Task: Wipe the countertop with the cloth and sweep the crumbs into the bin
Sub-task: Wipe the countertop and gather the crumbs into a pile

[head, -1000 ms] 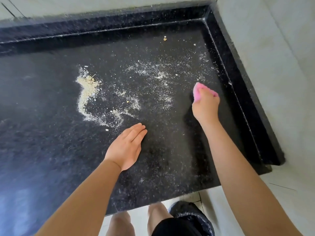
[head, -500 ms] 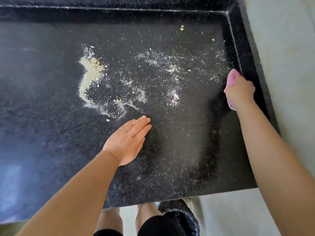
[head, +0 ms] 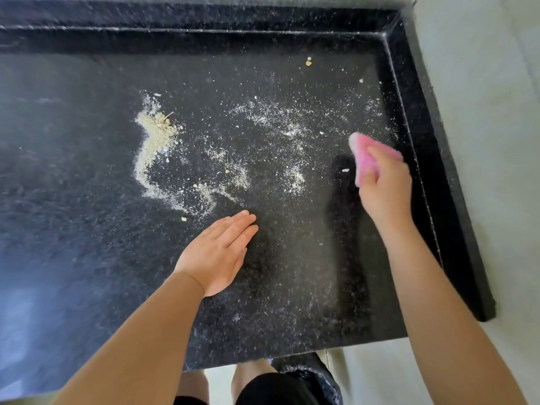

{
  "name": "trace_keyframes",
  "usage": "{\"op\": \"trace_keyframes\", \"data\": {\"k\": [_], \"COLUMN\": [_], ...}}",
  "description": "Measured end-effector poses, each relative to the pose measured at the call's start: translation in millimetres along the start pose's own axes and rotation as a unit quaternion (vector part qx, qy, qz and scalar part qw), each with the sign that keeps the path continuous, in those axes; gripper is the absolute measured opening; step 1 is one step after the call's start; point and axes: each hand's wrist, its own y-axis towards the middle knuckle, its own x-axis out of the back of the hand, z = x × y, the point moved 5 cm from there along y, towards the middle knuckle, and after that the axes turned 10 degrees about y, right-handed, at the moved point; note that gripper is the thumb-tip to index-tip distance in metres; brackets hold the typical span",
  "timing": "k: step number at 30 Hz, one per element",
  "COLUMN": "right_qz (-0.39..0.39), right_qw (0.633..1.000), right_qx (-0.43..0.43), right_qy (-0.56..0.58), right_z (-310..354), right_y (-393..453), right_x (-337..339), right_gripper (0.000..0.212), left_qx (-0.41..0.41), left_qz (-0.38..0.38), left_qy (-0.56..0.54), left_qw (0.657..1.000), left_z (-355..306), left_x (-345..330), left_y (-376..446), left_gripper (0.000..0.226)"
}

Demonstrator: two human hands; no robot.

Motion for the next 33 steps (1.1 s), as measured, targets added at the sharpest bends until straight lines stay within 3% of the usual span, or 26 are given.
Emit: {"op": "trace_keyframes", "data": {"k": [4,7,10,13,16,18,21,22,25,29,33], "right_qz": [-0.027,-0.021,-0.007,0.06,0.186,0.164,0.0,-0.014,0.0,0.007,0.048], "right_qw": [0.993,0.977,0.978,0.995,0.971,0.967,0.998,0.999,0.991,0.974,0.99], "right_qx": [-0.044,-0.127,-0.105,-0.029,-0.078,-0.083,0.031,0.042,-0.028,-0.137,-0.033], "right_qy": [-0.111,-0.17,-0.179,-0.08,0.13,0.176,0.049,0.001,-0.132,-0.18,-0.127], "right_z": [-37,-69,-52,-10,15,23,14,6,-39,-57,-15], "right_y": [26,33,29,8,-15,-11,29,44,77,68,36], "right_x": [9,3,-16,-42,-54,-41,-8,-2,-5,-22,-53], "right_gripper": [0.02,0.042,0.033,0.027,0.036,0.03,0.019,0.015,0.026,0.04,0.04], "left_qx": [0.001,0.005,0.006,0.008,0.01,0.007,0.007,0.005,0.005,0.01,0.012], "left_qz": [0.014,0.023,0.019,0.012,0.011,0.009,0.009,0.007,0.008,0.005,0.001], "left_qy": [-0.003,0.0,0.005,0.014,0.014,0.016,0.016,0.017,0.017,0.017,0.014], "left_qw": [1.0,1.0,1.0,1.0,1.0,1.0,1.0,1.0,1.0,1.0,1.0], "left_z": [0,0,0,0,0,0,-1,-1,0,0,0], "left_x": [-3,-4,-4,-2,0,1,-1,-2,-4,-4,0], "left_y": [-1,-1,0,0,0,1,0,0,-1,0,1], "left_gripper": [0.067,0.067,0.067,0.068,0.068,0.069,0.068,0.067,0.066,0.064,0.066]}}
